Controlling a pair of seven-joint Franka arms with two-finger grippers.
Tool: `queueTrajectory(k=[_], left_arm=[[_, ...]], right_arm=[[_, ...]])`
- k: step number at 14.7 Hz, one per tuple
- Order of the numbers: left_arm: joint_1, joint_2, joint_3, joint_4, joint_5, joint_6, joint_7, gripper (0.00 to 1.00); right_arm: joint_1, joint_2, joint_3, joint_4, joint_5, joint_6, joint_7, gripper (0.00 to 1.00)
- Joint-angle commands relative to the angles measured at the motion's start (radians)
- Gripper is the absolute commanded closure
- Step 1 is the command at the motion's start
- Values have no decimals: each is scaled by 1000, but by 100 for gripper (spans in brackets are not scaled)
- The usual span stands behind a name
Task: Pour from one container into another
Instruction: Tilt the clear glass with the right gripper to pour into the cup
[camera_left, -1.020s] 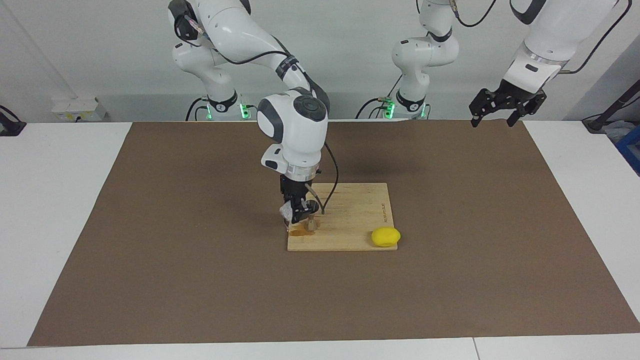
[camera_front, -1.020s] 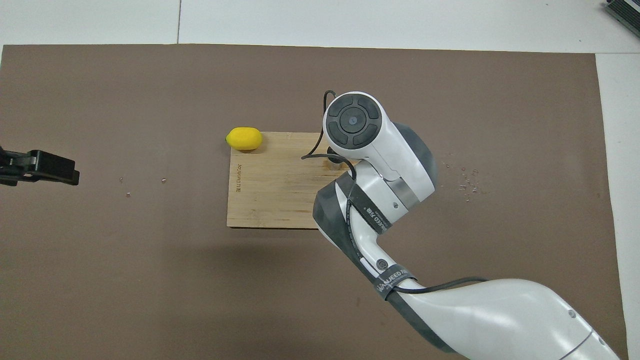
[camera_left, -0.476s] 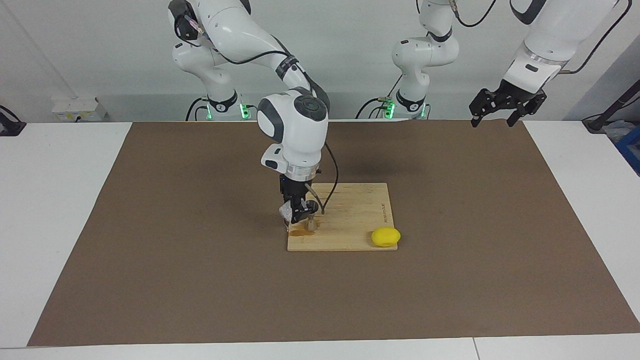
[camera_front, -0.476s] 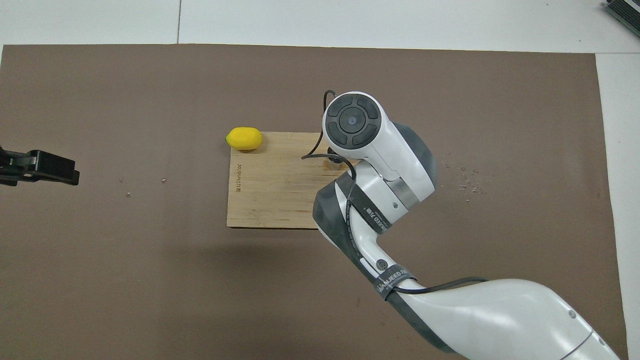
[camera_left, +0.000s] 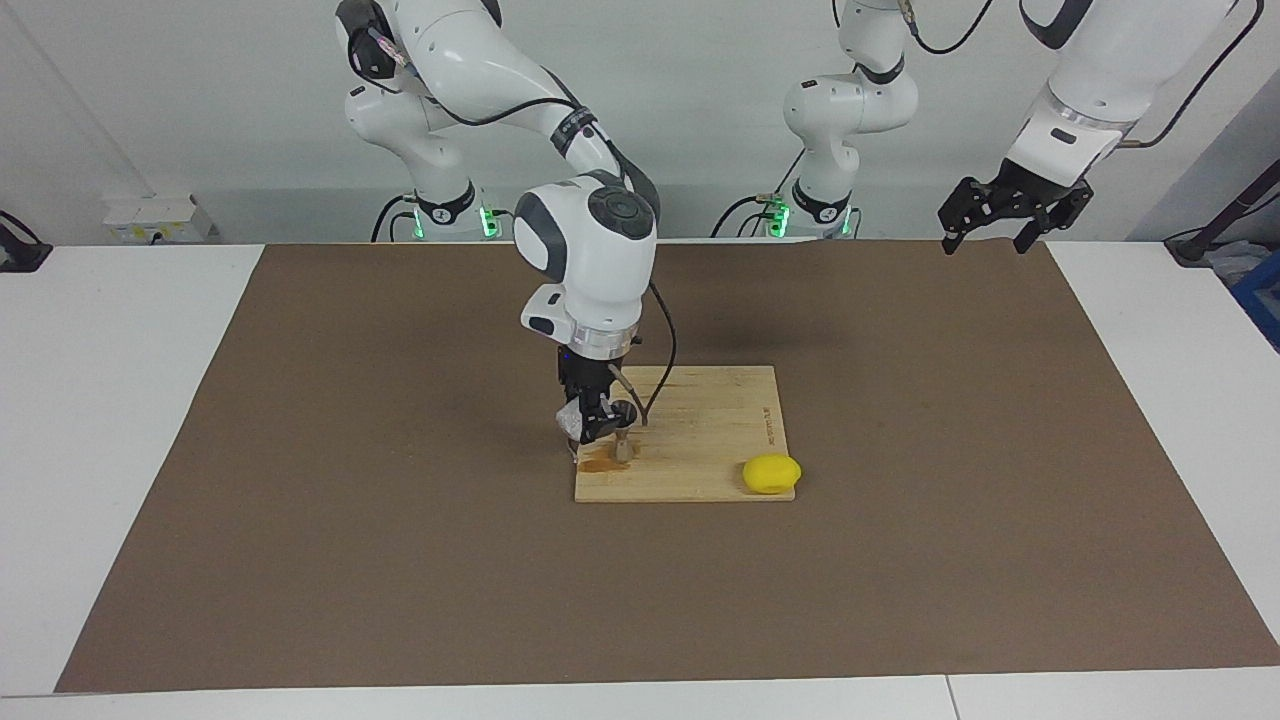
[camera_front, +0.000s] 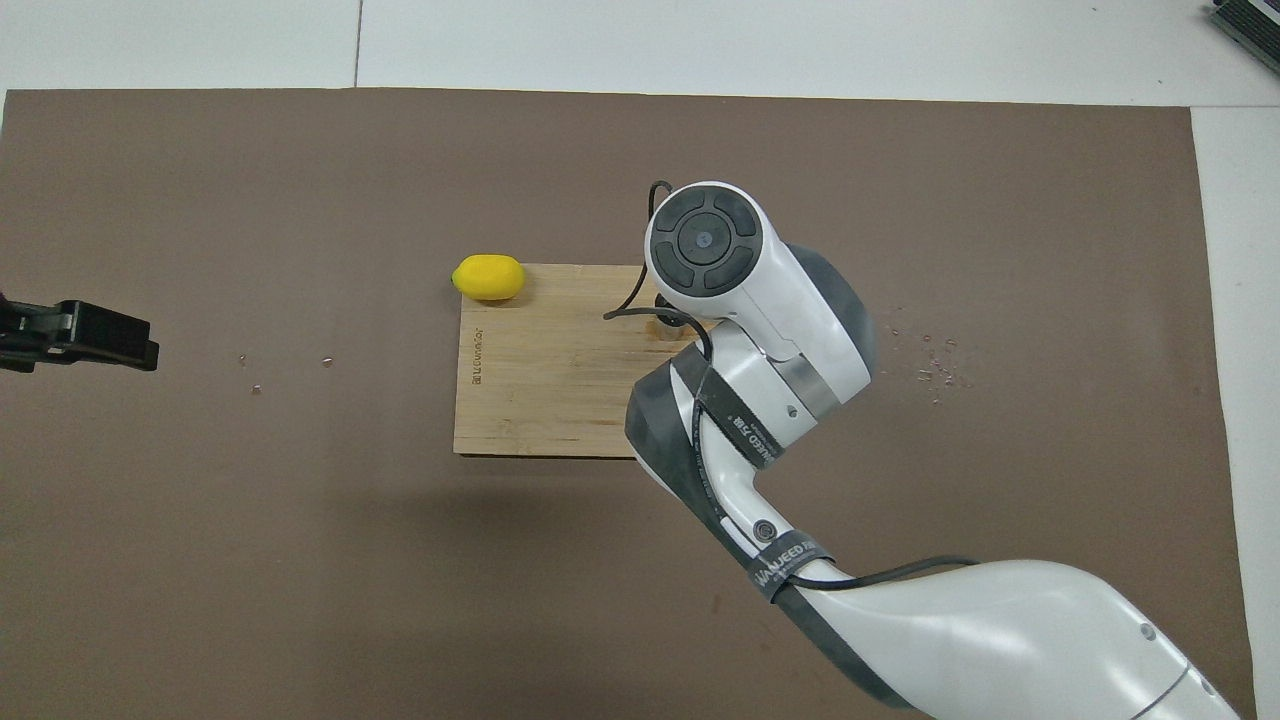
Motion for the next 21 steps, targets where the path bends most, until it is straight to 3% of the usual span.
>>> queueTrajectory(k=[1, 11, 15, 21], left_arm=[[10, -17, -2, -16, -7, 0, 8, 0], [10, -17, -2, -16, -7, 0, 8, 0], [10, -17, -2, -16, -7, 0, 8, 0], [10, -17, -2, -16, -7, 0, 8, 0]], right_arm=[[2, -6, 5, 9, -27, -27, 15, 100], [3, -6, 5, 9, -27, -27, 15, 100], [2, 6, 19, 64, -21, -67, 14, 100], [-18, 5, 19, 66, 62, -60, 15, 100]])
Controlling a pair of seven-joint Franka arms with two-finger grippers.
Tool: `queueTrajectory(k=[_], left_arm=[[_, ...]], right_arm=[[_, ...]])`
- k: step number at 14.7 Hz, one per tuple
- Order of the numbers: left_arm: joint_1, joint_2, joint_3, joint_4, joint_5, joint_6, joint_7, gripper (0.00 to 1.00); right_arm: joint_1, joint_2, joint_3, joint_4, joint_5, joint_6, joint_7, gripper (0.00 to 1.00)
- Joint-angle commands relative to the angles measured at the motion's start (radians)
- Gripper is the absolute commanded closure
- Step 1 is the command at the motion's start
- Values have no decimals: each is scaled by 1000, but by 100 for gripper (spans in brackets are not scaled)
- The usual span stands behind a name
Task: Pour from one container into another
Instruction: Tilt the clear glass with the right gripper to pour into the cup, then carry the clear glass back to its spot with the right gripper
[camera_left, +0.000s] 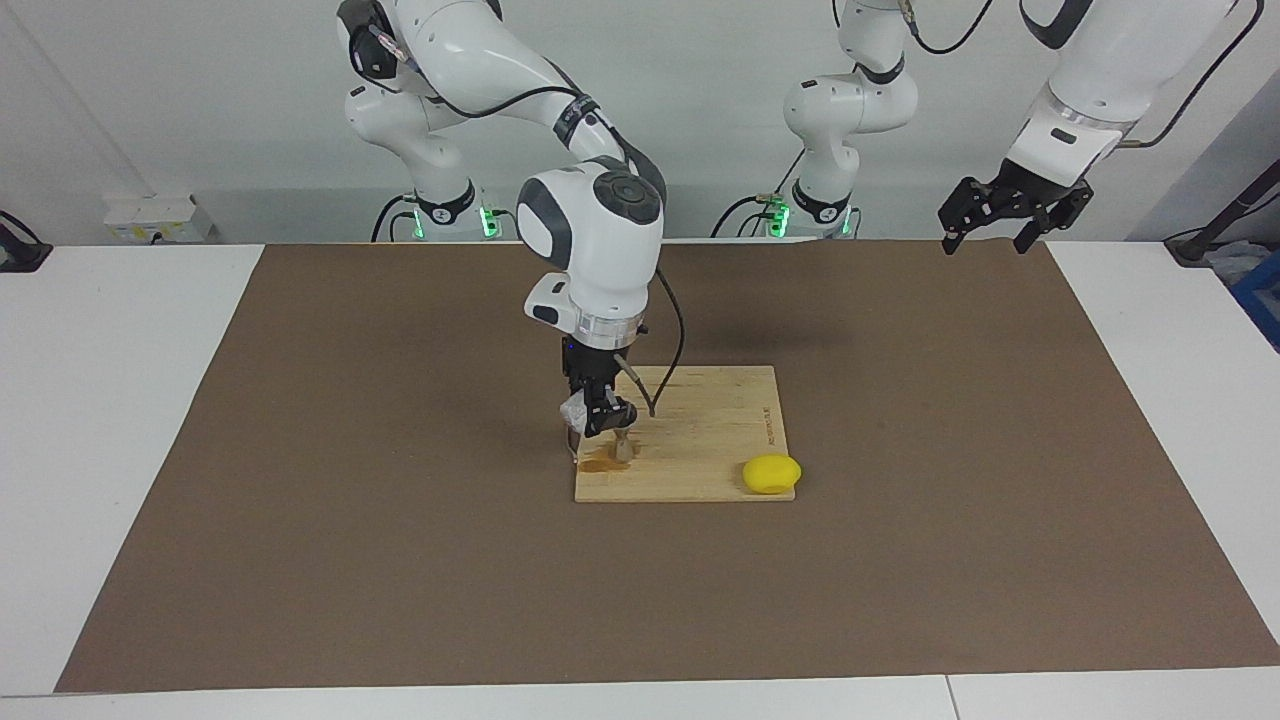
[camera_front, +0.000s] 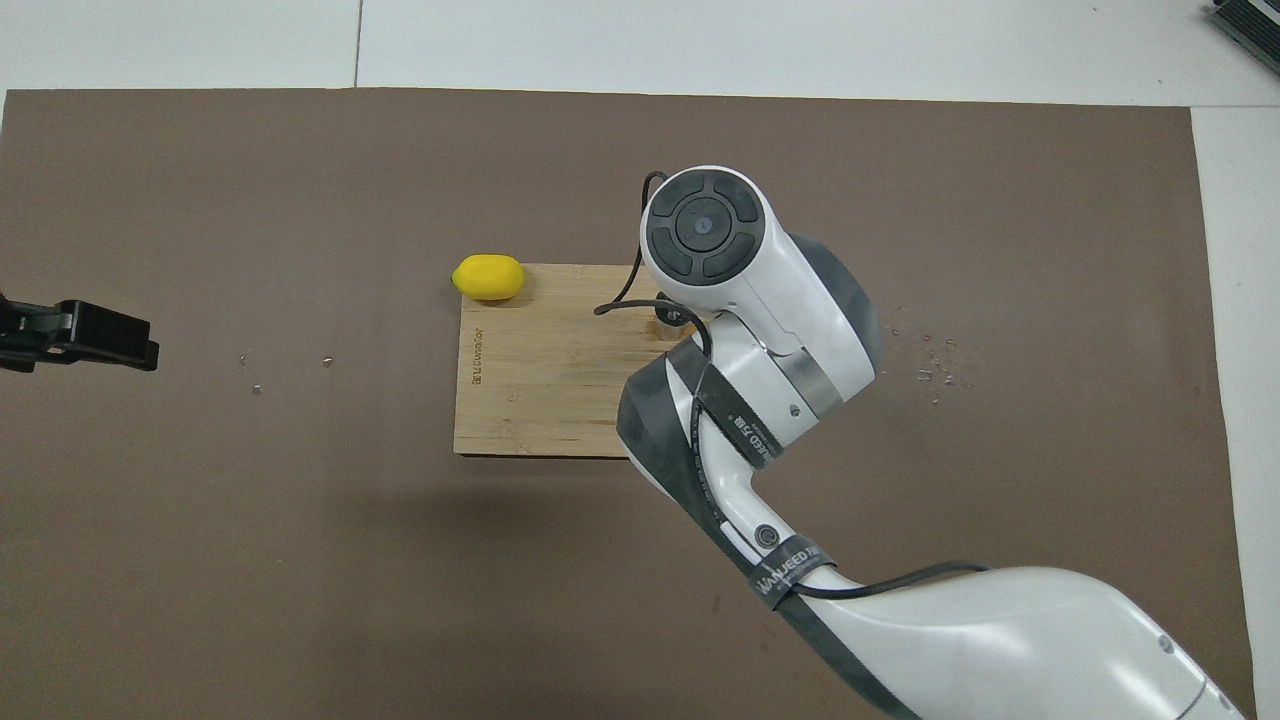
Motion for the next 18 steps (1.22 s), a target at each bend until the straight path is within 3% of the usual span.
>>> queueTrajectory(k=[1, 12, 18], left_arm=[[10, -17, -2, -16, -7, 0, 8, 0], [10, -17, -2, -16, -7, 0, 8, 0], [10, -17, -2, -16, -7, 0, 8, 0]], right_arm=[[-17, 6, 8, 20, 51, -11, 14, 100], [-185, 13, 7, -1, 363, 53, -144, 100], [-323, -27, 8, -158, 576, 123, -327, 100]])
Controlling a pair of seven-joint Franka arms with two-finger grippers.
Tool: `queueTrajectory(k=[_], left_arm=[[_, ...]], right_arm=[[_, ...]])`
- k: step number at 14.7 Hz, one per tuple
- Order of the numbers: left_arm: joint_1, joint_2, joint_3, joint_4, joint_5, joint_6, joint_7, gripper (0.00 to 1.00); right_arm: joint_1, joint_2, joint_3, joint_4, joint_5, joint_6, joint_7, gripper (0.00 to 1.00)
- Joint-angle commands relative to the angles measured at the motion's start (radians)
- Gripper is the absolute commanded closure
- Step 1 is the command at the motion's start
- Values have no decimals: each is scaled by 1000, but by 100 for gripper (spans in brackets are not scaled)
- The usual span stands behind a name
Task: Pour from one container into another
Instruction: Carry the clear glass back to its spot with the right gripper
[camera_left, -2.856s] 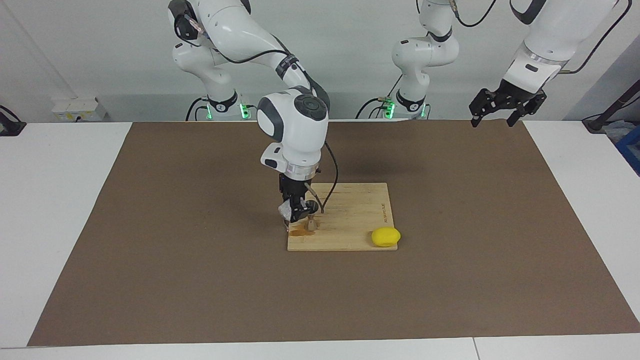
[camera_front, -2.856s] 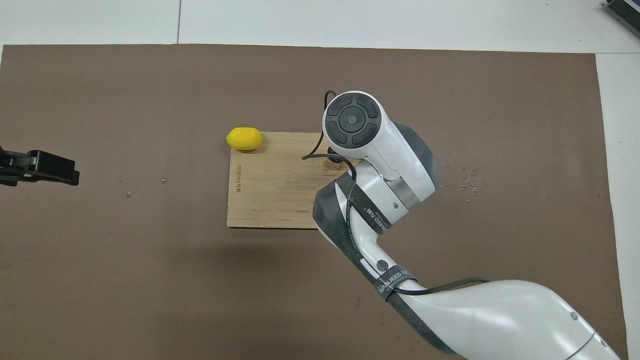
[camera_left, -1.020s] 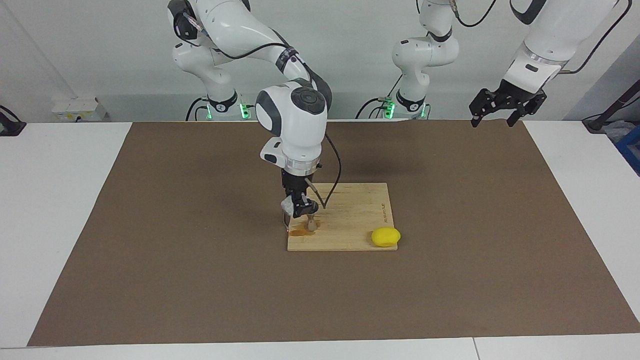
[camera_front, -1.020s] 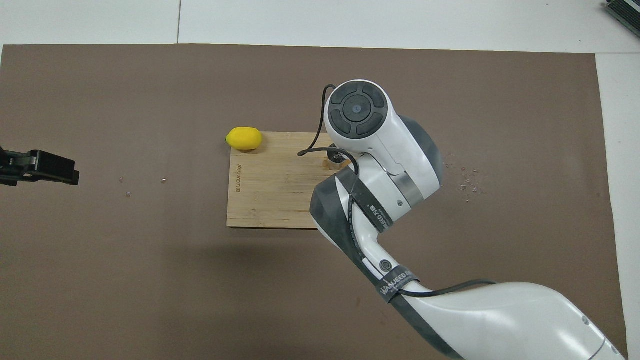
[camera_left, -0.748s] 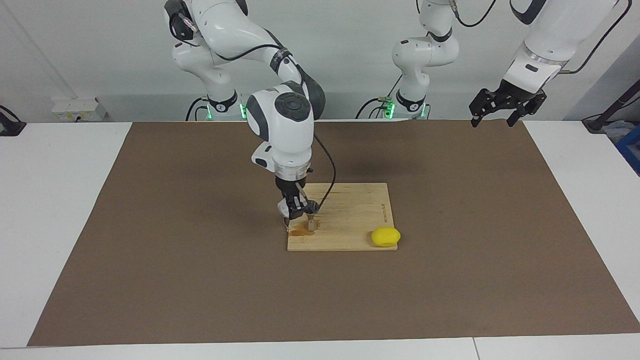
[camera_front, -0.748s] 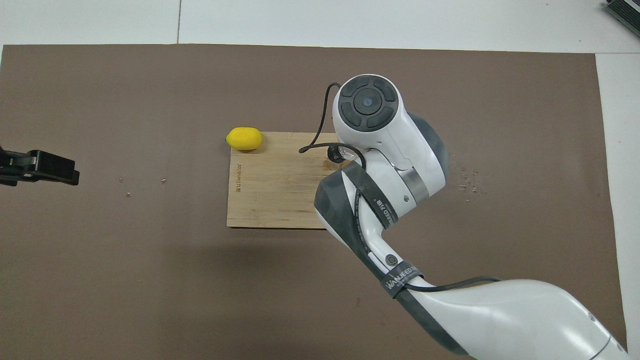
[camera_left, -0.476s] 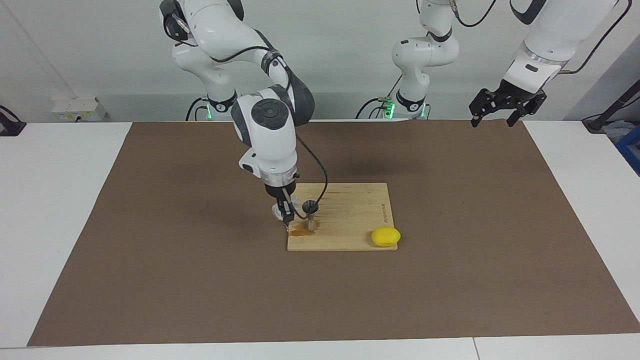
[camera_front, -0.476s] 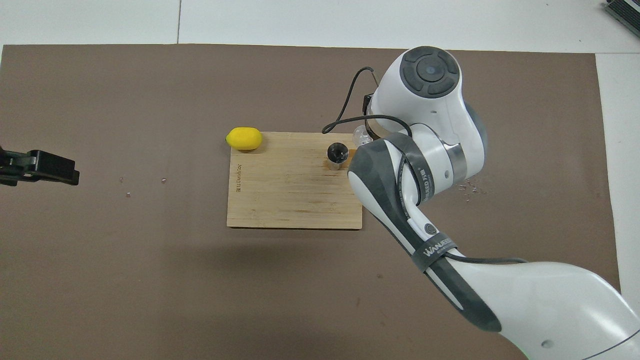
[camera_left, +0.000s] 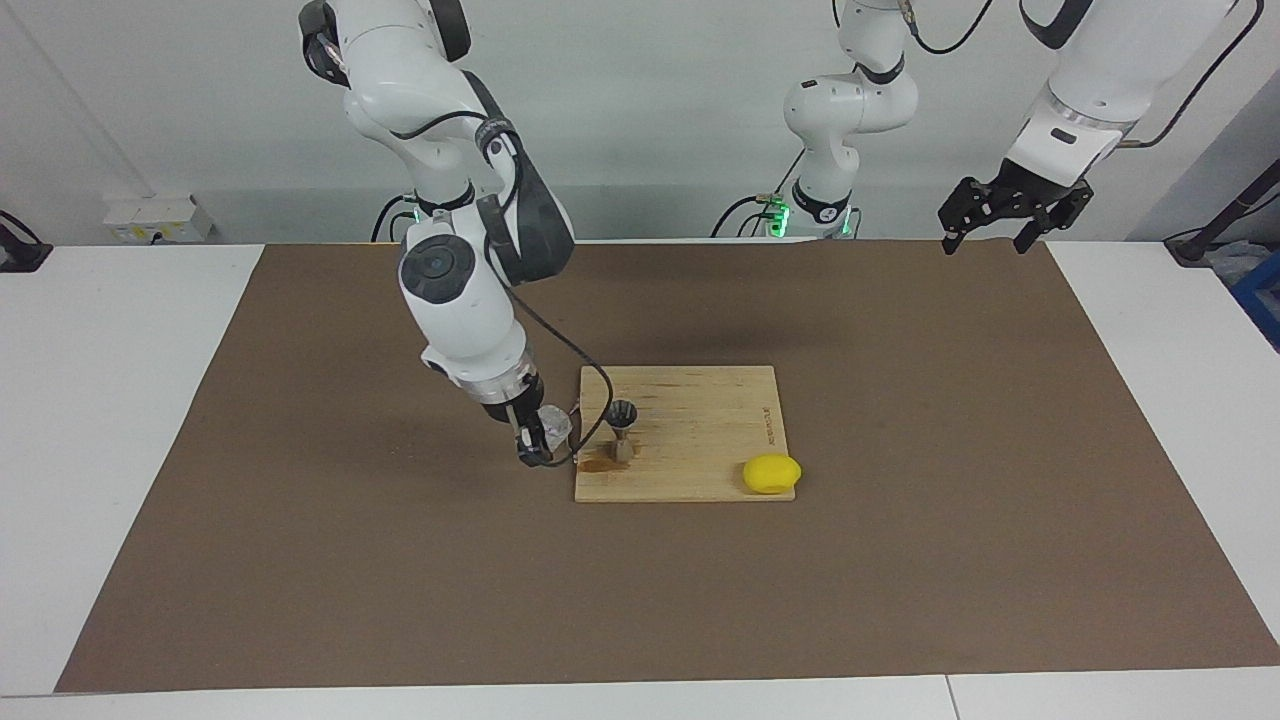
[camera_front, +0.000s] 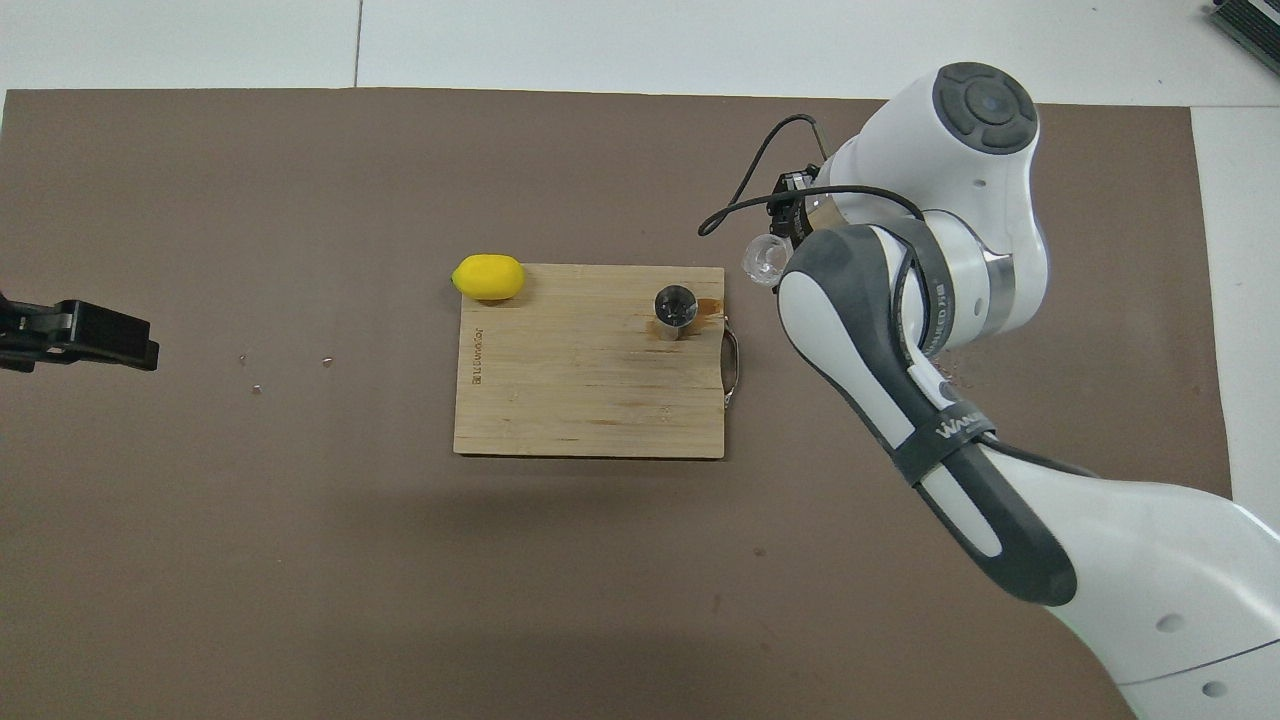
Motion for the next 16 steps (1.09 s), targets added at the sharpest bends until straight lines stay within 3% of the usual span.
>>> queueTrajectory(k=[1, 5, 12, 16], left_arm=[[10, -17, -2, -16, -7, 0, 8, 0], [10, -17, -2, -16, -7, 0, 8, 0], [10, -17, -2, -16, -7, 0, 8, 0], [10, -17, -2, -16, -7, 0, 8, 0]], right_arm=[[-78, -48, 12, -123, 128, 66, -117, 100], [-167, -77, 12, -258, 272, 134, -292, 100], [-323, -75, 13, -377, 457, 108, -550, 100], [-380, -71, 13, -418, 487, 94, -645, 100]])
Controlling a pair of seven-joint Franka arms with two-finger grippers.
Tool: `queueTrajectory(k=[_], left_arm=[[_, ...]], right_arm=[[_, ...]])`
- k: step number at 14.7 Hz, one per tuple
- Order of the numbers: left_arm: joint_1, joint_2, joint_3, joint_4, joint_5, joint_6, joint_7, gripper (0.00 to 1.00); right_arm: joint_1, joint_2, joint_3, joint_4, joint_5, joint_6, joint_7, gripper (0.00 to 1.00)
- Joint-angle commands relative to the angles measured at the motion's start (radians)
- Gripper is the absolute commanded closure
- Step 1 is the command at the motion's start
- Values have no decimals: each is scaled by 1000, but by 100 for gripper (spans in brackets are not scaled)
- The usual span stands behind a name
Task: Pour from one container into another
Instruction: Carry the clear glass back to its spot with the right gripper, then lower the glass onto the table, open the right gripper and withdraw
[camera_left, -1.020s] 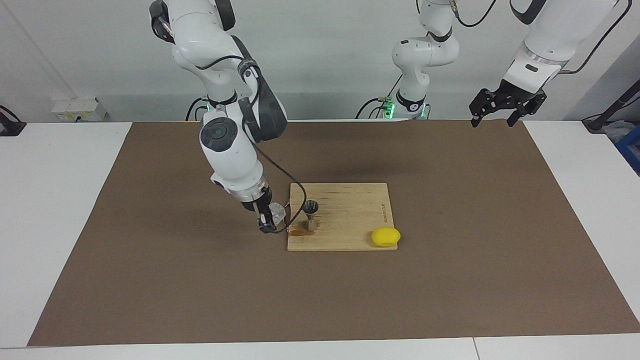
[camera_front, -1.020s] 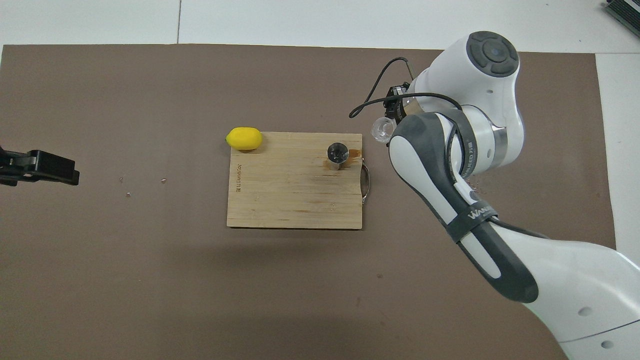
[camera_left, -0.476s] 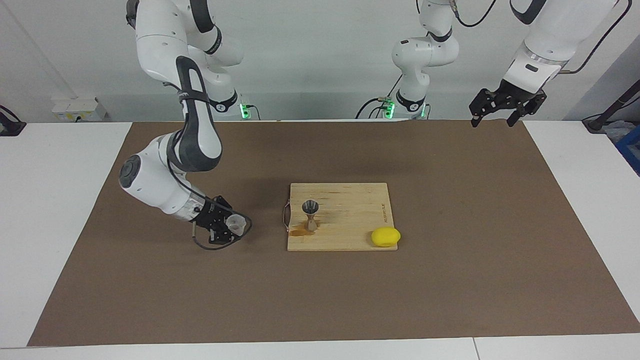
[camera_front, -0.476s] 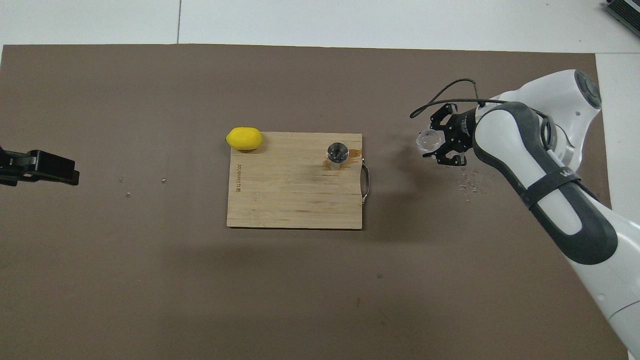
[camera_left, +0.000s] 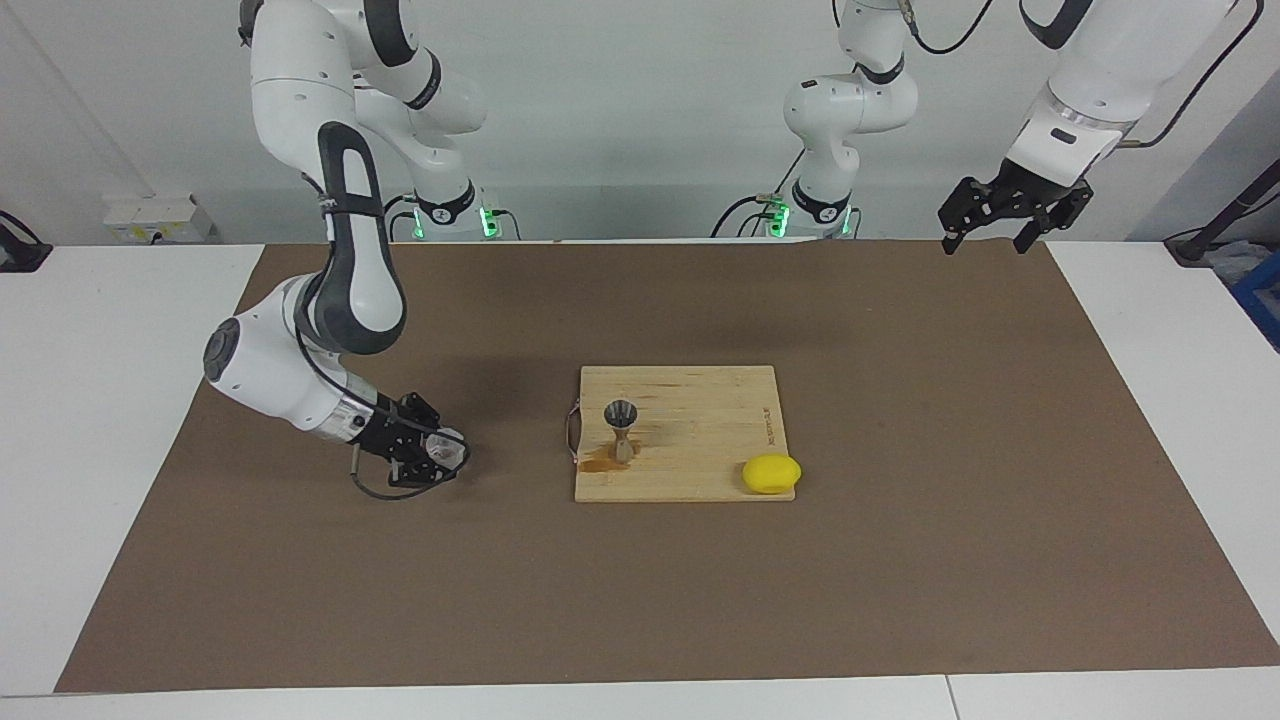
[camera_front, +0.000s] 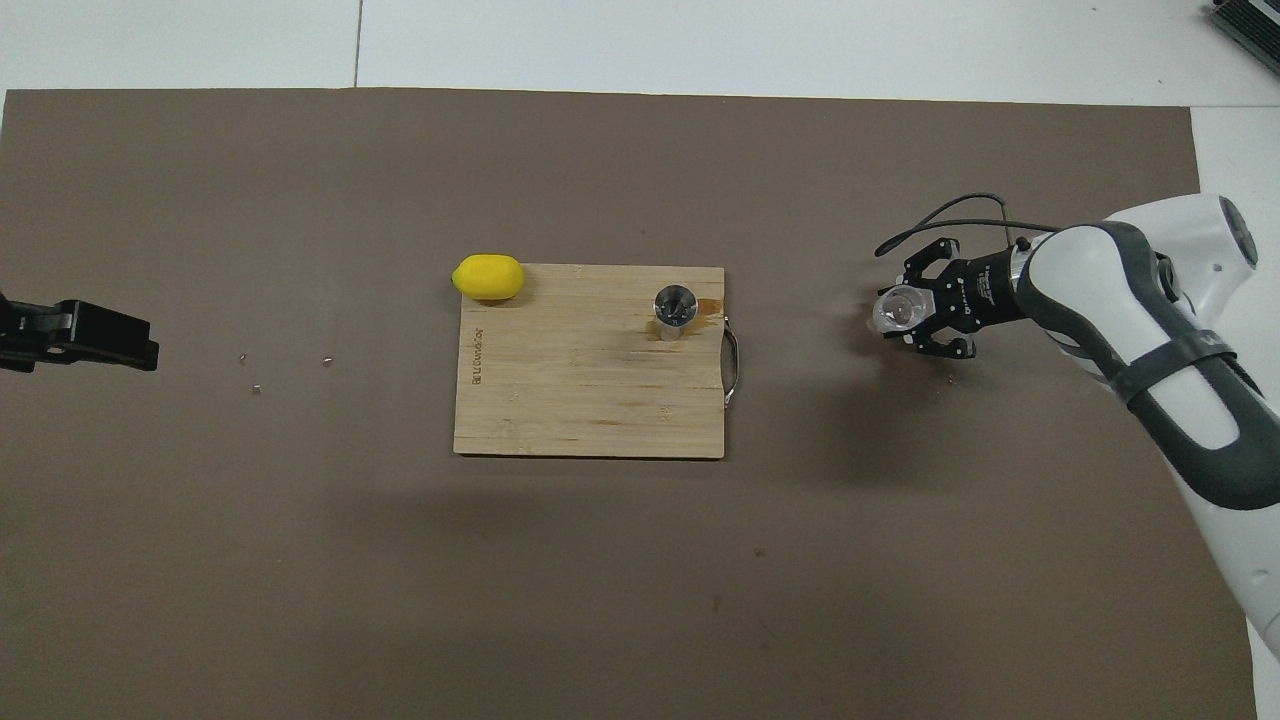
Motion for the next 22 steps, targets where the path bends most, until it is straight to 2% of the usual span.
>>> queueTrajectory(k=[1, 6, 11, 12, 13, 14, 15, 16, 17, 22], left_arm=[[10, -17, -2, -16, -7, 0, 8, 0], [10, -17, -2, -16, -7, 0, 8, 0], [10, -17, -2, -16, -7, 0, 8, 0], [10, -17, -2, -16, -7, 0, 8, 0], [10, -17, -2, -16, -7, 0, 8, 0], [10, -17, -2, -16, -7, 0, 8, 0], [10, -17, -2, -16, -7, 0, 8, 0], [10, -17, -2, -16, -7, 0, 8, 0], [10, -17, -2, -16, -7, 0, 8, 0], [10, -17, -2, -16, -7, 0, 8, 0]], right_arm=[[-49, -35, 15, -57, 38, -19, -76, 100], [-135, -48, 13, -108, 38, -69, -205, 100], [-181, -49, 7, -114, 23, -57, -274, 100], [-195, -49, 6, -114, 21, -56, -297, 96], [-205, -49, 4, -113, 20, -56, -311, 87], [-215, -49, 3, -110, 18, -56, -314, 74], [-216, -51, 3, -108, 16, -53, -316, 50], [-215, -52, 3, -105, 6, -53, -313, 16], [-207, -57, 3, -102, -23, -47, -313, 1], [-190, -187, 6, -102, -169, -54, -304, 0]])
